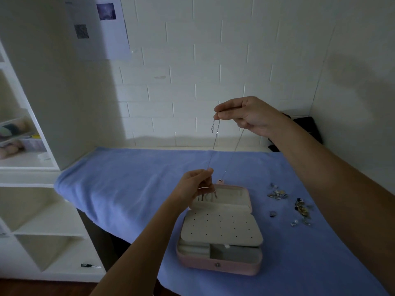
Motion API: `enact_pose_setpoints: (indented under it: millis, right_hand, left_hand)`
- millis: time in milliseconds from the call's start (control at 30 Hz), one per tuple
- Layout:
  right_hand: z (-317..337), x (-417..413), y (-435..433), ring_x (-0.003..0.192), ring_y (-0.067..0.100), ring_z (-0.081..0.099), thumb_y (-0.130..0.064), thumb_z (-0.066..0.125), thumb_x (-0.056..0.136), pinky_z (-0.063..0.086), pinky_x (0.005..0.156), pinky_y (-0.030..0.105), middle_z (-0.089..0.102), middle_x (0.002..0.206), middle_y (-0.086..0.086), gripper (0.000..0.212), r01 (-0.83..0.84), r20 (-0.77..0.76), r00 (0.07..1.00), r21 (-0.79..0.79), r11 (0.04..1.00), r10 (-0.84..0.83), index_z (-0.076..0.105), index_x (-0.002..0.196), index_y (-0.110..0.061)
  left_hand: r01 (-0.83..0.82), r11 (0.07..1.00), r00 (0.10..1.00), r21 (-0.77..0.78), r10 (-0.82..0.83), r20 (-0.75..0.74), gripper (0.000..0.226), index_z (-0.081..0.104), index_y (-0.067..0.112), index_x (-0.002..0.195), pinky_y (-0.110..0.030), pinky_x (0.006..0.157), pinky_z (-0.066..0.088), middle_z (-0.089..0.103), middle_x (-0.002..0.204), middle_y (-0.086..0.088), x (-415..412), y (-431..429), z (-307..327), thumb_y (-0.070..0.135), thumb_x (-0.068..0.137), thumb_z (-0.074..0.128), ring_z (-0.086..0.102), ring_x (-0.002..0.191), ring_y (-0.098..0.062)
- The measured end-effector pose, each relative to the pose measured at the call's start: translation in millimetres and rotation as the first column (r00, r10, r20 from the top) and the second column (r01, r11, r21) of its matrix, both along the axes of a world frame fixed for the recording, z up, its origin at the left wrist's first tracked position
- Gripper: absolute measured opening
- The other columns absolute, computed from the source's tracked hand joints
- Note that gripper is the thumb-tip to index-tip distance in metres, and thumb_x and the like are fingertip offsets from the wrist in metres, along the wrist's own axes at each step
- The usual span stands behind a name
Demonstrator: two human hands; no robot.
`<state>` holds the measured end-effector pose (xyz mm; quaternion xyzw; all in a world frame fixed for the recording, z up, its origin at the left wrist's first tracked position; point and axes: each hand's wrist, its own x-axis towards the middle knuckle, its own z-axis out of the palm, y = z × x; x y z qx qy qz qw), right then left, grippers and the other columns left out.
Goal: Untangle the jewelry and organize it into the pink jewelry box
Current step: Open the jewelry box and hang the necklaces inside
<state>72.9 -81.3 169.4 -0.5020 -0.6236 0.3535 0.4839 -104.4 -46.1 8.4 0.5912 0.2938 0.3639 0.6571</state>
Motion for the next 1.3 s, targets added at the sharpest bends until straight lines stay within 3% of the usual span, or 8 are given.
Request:
enact_pose_setpoints:
  millis: [100, 167, 267, 367, 600, 767, 1000, 1300]
  right_hand:
    - [-2.3, -3.9, -2.2, 0.038, 0.001, 0.037, 0.0, 0.063, 0.084, 0.024, 0.04, 0.011, 0.072, 0.087, 0.005, 0.015, -0.012, -0.005, 1.0, -0.002, 1.0, 0.012, 0.068, 0.093, -0.011]
    - [-3.2, -3.6, -0.9, 0.045, -0.001, 0.045, -0.002, 0.064, 0.084, 0.031, 0.046, 0.008, 0.072, 0.089, 0.004, 0.015, -0.007, -0.004, 1.0, -0.02, 1.0, 0.007, 0.069, 0.094, -0.012]
    - [-5.0, -0.5, 2.8, 0.057, 0.003, 0.043, -0.005, 0.067, 0.083, 0.034, 0.056, 0.013, 0.074, 0.09, 0.001, 0.015, -0.004, 0.013, 1.0, -0.04, 0.999, 0.005, 0.072, 0.092, -0.017]
    - [-5.7, 1.3, 4.1, 0.062, 0.006, 0.042, -0.006, 0.067, 0.083, 0.035, 0.058, 0.014, 0.075, 0.09, 0.001, 0.015, 0.0, 0.013, 1.0, -0.048, 0.999, 0.001, 0.072, 0.091, -0.018]
    - [-4.6, -0.9, 0.9, 0.055, 0.004, 0.041, -0.006, 0.067, 0.083, 0.034, 0.058, 0.015, 0.074, 0.09, 0.001, 0.015, 0.008, 0.016, 1.0, -0.052, 0.999, -0.007, 0.072, 0.093, -0.016]
    - [0.8, -3.5, -2.5, 0.053, 0.003, 0.04, -0.006, 0.066, 0.084, 0.033, 0.058, 0.016, 0.074, 0.089, 0.0, 0.015, 0.006, 0.016, 1.0, -0.032, 0.999, -0.006, 0.071, 0.095, -0.015]
    - [3.0, -8.2, -4.9, 0.052, 0.003, 0.041, -0.006, 0.066, 0.084, 0.035, 0.055, 0.013, 0.074, 0.091, 0.002, 0.015, -0.021, 0.023, 1.0, -0.018, 1.0, 0.021, 0.071, 0.096, -0.014]
    - [1.7, -9.0, -3.1, 0.058, 0.005, 0.041, -0.006, 0.067, 0.084, 0.034, 0.057, 0.015, 0.074, 0.093, 0.004, 0.016, -0.014, 0.024, 1.0, -0.028, 1.0, 0.014, 0.07, 0.098, -0.013]
  left_hand:
    - [-0.026, 0.997, 0.994, 0.074, 0.034, -0.105, 0.017, 0.063, 0.006, 0.078, -0.026, 0.076, 0.055, 0.062, 0.071, -0.004, 2.1, 0.0, -4.7, 0.016, 0.091, 0.058, 0.062, 0.073, -0.018]
    - [-0.061, 0.962, 0.95, 0.268, 0.138, -0.281, 0.007, 0.065, 0.008, 0.085, -0.021, 0.073, 0.051, 0.064, 0.078, -0.002, 1.2, 2.6, -8.9, 0.014, 0.088, 0.062, 0.061, 0.075, -0.014]
    - [-0.015, 0.793, 0.704, 0.609, 0.441, -0.557, 0.016, 0.066, 0.018, 0.097, -0.024, 0.079, 0.043, 0.061, 0.098, -0.002, -2.3, 0.7, -18.1, 0.03, 0.086, 0.064, 0.057, 0.092, -0.016]
    - [0.095, 0.72, 0.473, 0.687, 0.575, -0.668, 0.039, 0.062, 0.025, 0.107, -0.033, 0.093, 0.033, 0.046, 0.117, -0.003, -9.2, -10.9, -21.1, 0.056, 0.084, 0.055, 0.039, 0.113, -0.024]
    - [0.071, 0.821, 0.586, 0.567, 0.426, -0.689, 0.043, 0.056, 0.028, 0.105, -0.041, 0.109, 0.021, 0.025, 0.145, -0.007, -16.8, -27.2, -28.0, 0.059, 0.075, 0.064, 0.013, 0.136, -0.026]
    - [0.002, 0.813, 0.659, 0.582, 0.437, -0.612, 0.038, 0.056, 0.025, 0.094, -0.038, 0.108, 0.023, 0.029, 0.142, -0.006, -16.5, -30.7, -34.9, 0.054, 0.074, 0.068, 0.013, 0.135, -0.025]
    - [0.064, 0.812, 0.615, 0.58, 0.426, -0.664, 0.04, 0.057, 0.028, 0.106, -0.039, 0.108, 0.022, 0.026, 0.143, -0.005, -16.7, -27.9, -34.5, 0.057, 0.078, 0.062, 0.013, 0.135, -0.027]
    - [0.124, 0.816, 0.51, 0.564, 0.435, -0.742, 0.041, 0.059, 0.021, 0.094, -0.036, 0.098, 0.028, 0.044, 0.127, -0.008, -8.8, -19.1, -28.4, 0.059, 0.08, 0.058, 0.026, 0.126, -0.028]
